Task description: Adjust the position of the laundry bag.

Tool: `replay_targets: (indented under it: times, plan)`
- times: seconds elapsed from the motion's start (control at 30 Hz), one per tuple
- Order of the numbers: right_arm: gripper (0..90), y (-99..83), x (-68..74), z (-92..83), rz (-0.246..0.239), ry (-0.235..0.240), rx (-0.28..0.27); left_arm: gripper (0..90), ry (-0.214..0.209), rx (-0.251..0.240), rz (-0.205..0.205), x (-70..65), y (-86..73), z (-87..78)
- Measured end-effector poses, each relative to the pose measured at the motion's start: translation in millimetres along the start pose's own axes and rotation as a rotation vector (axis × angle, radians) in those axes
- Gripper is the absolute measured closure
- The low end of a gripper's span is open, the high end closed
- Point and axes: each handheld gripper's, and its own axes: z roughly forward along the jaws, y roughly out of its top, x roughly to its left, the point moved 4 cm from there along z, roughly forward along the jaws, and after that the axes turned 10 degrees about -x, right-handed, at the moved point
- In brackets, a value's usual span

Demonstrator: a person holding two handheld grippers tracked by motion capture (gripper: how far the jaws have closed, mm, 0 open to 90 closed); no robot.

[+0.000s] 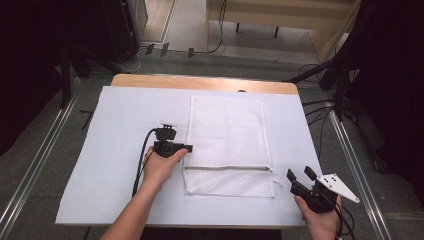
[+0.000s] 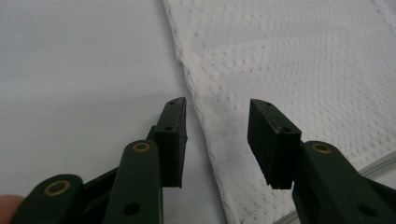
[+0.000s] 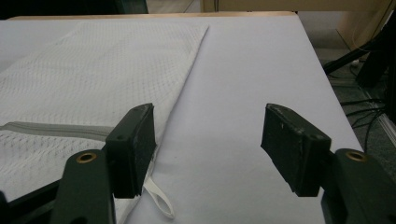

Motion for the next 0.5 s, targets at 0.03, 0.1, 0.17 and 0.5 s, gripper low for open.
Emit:
replay_targets:
  times: [0.03, 0.1, 0.17, 0.5]
  plan:
    - [36.0, -0.2, 0.0, -0.1, 0.003, 0.0, 0.002, 61.5, -0.011, 0.011, -0.003, 0.8, 0.4, -0.3]
    - [36.5, -0.2, 0.2, -0.3, 0.01, 0.004, -0.001, 62.8, -0.028, 0.034, 0.005, -0.2, 0.1, -0.5]
    - [36.7, -0.3, -0.1, -0.4, 0.008, 0.003, -0.002, 63.2, -0.043, 0.052, 0.015, -1.6, -0.4, -0.4]
    - [37.2, -1.9, -0.7, 1.6, 0.014, 0.011, 0.001, 74.0, -0.053, 0.075, 0.021, 0.4, -0.1, 1.3]
